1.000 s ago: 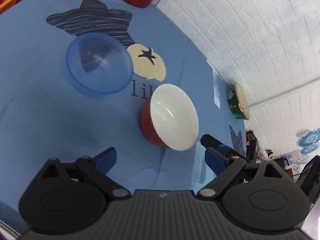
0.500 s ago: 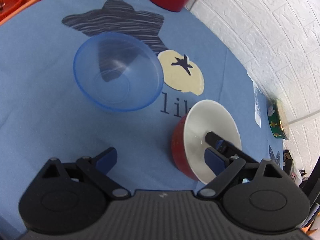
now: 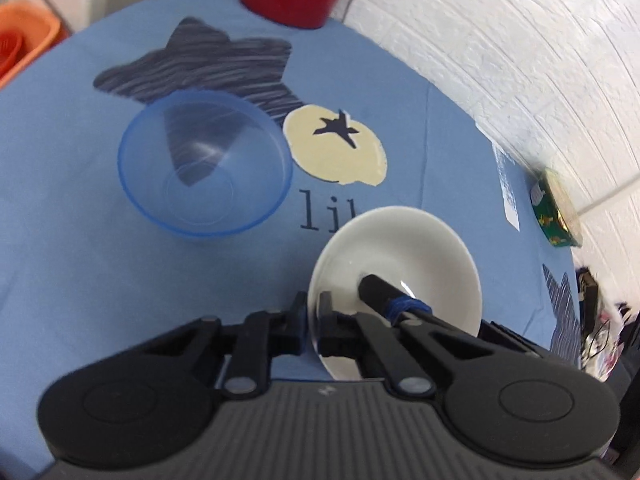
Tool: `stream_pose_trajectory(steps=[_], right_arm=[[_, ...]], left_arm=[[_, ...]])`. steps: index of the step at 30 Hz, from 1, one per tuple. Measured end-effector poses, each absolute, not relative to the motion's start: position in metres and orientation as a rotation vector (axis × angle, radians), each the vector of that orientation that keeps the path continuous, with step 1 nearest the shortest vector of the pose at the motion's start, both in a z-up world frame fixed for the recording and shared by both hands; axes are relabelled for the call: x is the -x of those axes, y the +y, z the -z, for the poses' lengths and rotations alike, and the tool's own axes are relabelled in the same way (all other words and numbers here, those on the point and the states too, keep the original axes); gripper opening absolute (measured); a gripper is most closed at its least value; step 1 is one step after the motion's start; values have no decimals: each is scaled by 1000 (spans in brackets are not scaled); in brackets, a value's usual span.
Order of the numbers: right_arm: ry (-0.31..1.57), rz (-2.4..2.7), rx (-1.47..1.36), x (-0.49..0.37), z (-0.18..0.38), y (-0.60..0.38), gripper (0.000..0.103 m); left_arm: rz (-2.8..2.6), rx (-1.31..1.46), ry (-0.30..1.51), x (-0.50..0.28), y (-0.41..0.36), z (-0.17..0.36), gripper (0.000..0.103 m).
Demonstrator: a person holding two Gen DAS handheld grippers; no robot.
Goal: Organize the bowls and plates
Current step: 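Carry the red-and-white bowl with both grippers and lower it into the steel bowl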
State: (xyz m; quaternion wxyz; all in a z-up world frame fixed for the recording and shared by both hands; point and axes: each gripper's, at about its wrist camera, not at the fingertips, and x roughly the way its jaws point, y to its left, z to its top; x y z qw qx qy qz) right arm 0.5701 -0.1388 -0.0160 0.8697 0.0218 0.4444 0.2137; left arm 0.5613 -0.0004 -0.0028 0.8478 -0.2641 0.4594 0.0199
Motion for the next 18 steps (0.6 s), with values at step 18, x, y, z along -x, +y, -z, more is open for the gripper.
stream_pose_trajectory(steps=[18], right_arm=[[1015, -376, -158, -423, -18, -179, 35]], left_arm=[[182, 387, 1053, -431, -25, -35, 0]])
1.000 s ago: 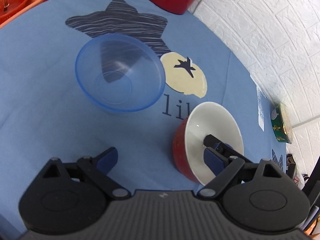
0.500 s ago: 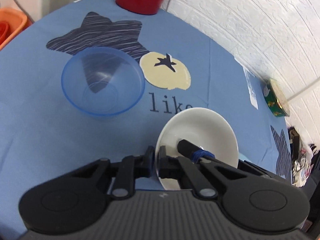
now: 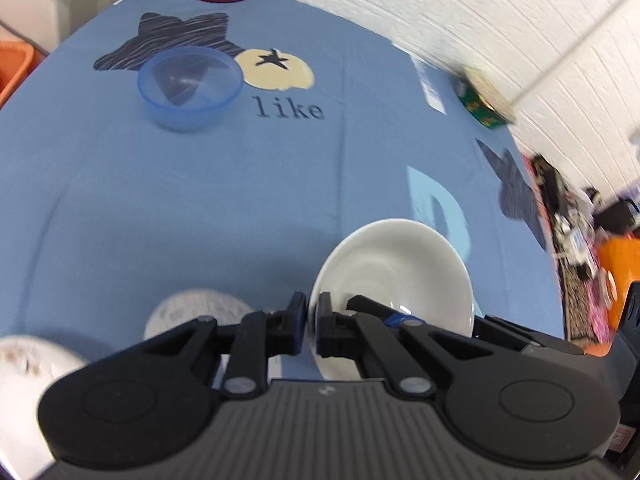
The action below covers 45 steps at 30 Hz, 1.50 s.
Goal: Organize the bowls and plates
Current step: 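Carry the red-and-white bowl with both grippers and lower it into the steel bowl, then open both grippers and move them toward the clear blue bowl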
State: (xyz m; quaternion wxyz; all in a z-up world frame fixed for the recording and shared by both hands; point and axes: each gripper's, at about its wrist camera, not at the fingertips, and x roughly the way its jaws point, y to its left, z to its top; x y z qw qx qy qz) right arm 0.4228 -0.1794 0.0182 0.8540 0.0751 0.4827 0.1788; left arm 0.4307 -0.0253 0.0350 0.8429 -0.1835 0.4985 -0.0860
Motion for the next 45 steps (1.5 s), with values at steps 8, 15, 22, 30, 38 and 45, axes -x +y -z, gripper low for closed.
stream_pose_trajectory(steps=[8, 15, 22, 30, 38, 45], right_arm=[[1001, -303, -179, -340, -29, -204, 35], [1012, -267, -234, -294, -8, -217, 36], [1026, -244, -268, -276, 12, -225, 36], [989, -230, -256, -273, 9, -224, 36], [909, -215, -267, -266, -10, -232, 36], [848, -227, -345, -254, -24, -242, 38]], left_arm=[[279, 329, 1033, -355, -46, -44, 0], [310, 284, 1060, -319, -59, -27, 0], [316, 291, 1101, -309, -63, -7, 0], [306, 296, 1098, -310, -58, -4, 0], [345, 313, 1020, -304, -51, -23, 30], [349, 269, 920, -292, -51, -45, 54]])
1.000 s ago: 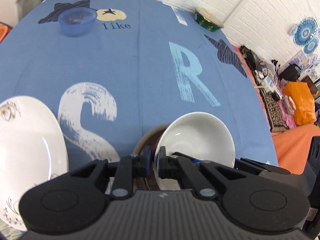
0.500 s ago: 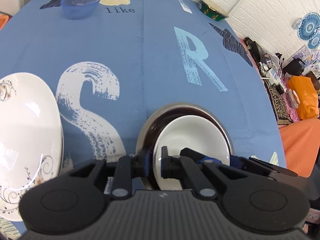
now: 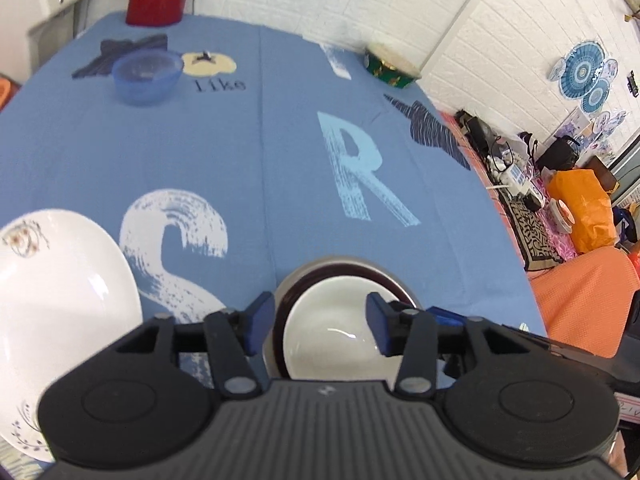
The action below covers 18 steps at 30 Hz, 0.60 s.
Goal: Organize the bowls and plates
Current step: 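Open both grippers and move them toward the clear blue bowl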
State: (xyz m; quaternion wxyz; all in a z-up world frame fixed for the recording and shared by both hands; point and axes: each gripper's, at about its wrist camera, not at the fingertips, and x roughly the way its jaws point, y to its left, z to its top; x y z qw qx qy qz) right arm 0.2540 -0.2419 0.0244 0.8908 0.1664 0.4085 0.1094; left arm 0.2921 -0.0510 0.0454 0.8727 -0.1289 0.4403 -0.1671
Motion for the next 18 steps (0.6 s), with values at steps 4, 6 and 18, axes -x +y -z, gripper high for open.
stream_pose_trajectory(steps=[4, 6, 18], right_arm=[[857, -250, -373, -253, -24, -242, 39], [867, -255, -361, -256, -24, -239, 39], [937, -232, -323, -321, -34, -204, 42]], left_arm=[[335, 244, 878, -291, -46, -53, 63], [326, 231, 872, -293, -43, -55, 65], [223, 243, 867, -346, 18, -56, 67]])
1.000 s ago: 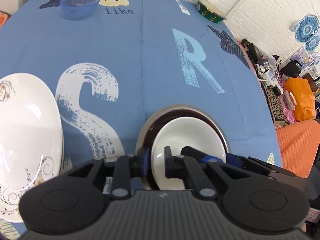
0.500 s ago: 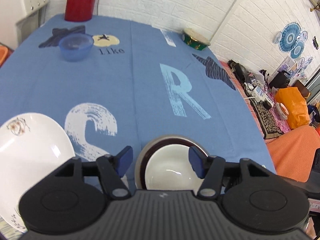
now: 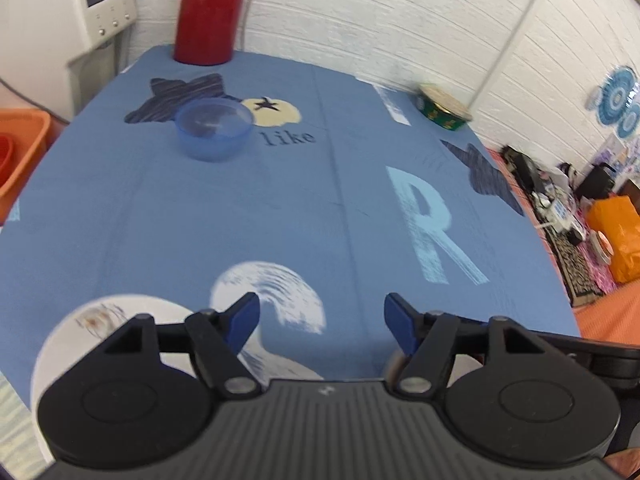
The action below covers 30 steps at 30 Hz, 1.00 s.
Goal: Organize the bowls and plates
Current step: 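Open both grippers and move them toward the clear blue bowl, then close both grippers on the rim of the clear blue bowl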
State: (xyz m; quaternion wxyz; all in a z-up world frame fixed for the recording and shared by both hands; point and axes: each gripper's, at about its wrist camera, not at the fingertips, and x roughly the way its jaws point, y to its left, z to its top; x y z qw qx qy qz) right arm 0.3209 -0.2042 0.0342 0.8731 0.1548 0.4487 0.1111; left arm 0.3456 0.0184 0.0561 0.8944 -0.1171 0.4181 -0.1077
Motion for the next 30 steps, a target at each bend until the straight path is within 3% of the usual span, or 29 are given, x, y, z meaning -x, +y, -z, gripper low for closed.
stream_pose_trajectory(steps=[5, 13, 22, 30], right_arm=[[905, -325, -348, -362, -29, -188, 42], [1048, -349, -287, -427, -2, -152, 42], [966, -401, -168, -510, -22, -78, 43], [934, -361, 3, -569, -4, -33, 44]], left_arm=[[113, 264, 833, -381, 71, -58, 67], [-15, 338, 866, -432, 142, -41, 68], [-40, 367, 885, -519, 146, -37, 68], [-86, 375, 948, -568, 150, -3, 68]])
